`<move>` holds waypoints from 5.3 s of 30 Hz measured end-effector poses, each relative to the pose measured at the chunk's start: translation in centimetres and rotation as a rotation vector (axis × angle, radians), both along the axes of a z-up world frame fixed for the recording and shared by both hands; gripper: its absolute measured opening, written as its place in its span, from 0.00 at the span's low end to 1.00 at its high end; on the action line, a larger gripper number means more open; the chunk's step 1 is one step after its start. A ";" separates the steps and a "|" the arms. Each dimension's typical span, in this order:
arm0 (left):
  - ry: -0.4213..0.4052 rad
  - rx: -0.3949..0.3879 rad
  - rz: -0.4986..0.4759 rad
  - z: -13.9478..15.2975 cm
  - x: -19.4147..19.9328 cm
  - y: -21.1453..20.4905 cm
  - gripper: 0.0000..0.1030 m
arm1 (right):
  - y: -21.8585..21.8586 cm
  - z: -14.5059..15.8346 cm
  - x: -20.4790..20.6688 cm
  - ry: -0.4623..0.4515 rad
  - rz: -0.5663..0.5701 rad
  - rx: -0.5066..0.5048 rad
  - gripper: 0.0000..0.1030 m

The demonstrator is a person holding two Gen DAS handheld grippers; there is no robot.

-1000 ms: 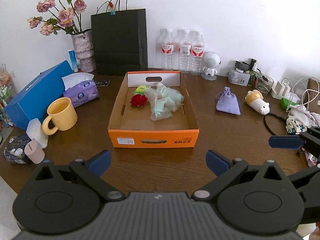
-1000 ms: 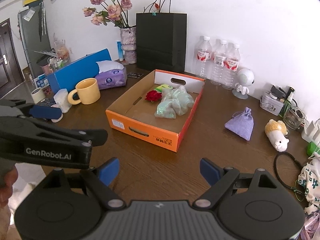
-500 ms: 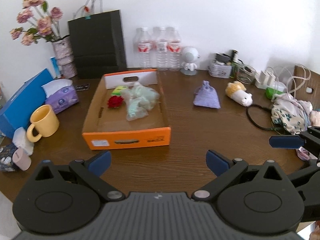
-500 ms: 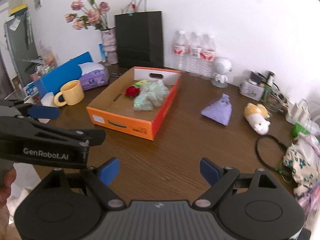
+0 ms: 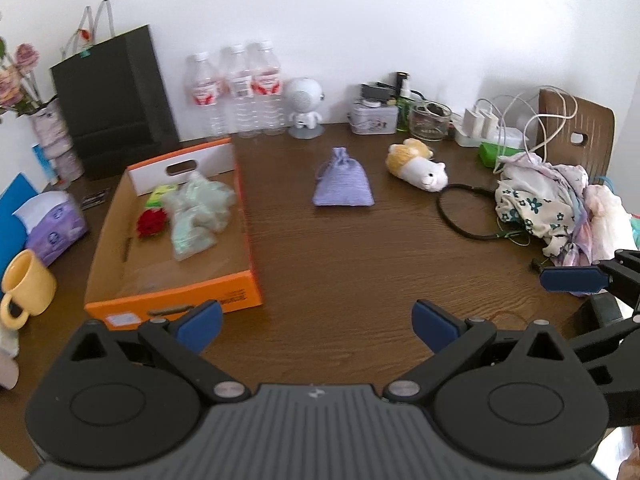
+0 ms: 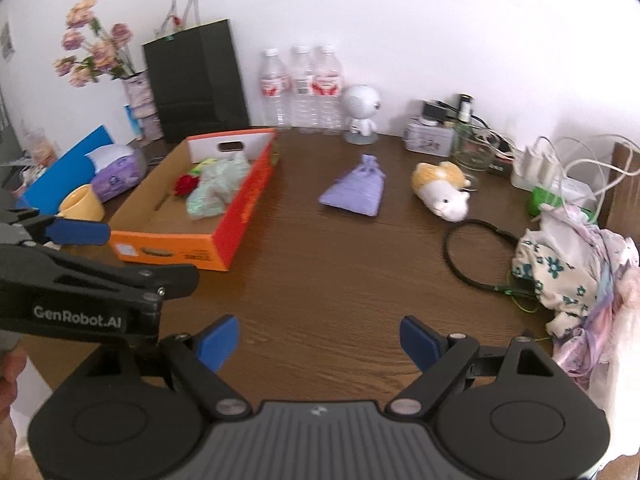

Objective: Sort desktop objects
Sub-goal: 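Withdraw both tools from the tray toward the lavender pouch and plush hamster, then grasp the lavender pouch with the left gripper while the right gripper grasps the plush hamster, then carry the pouch with the left gripper while the right gripper carries the hamster over the tray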

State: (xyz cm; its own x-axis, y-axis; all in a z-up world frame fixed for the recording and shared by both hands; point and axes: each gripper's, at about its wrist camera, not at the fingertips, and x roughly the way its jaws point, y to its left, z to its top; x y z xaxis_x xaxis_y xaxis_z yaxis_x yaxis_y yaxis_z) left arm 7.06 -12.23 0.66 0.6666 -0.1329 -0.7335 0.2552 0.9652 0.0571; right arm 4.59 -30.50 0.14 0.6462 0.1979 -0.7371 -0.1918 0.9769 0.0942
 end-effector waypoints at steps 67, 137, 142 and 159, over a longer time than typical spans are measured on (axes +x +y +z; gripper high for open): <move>0.229 -0.108 0.074 -12.2 31.1 -9.2 0.11 | -7.4 -12.6 32.2 0.077 0.110 -0.110 0.41; 0.068 -0.191 0.325 0.1 -1.6 19.2 0.11 | 19.7 1.2 0.9 -0.050 0.505 -0.081 0.42; 0.078 -0.195 0.306 -0.1 2.2 20.6 0.11 | 21.5 1.2 4.7 -0.045 0.488 -0.090 0.42; 0.220 -0.171 0.226 -5.3 18.4 24.1 0.12 | 26.5 -4.1 21.1 0.090 0.422 -0.101 0.42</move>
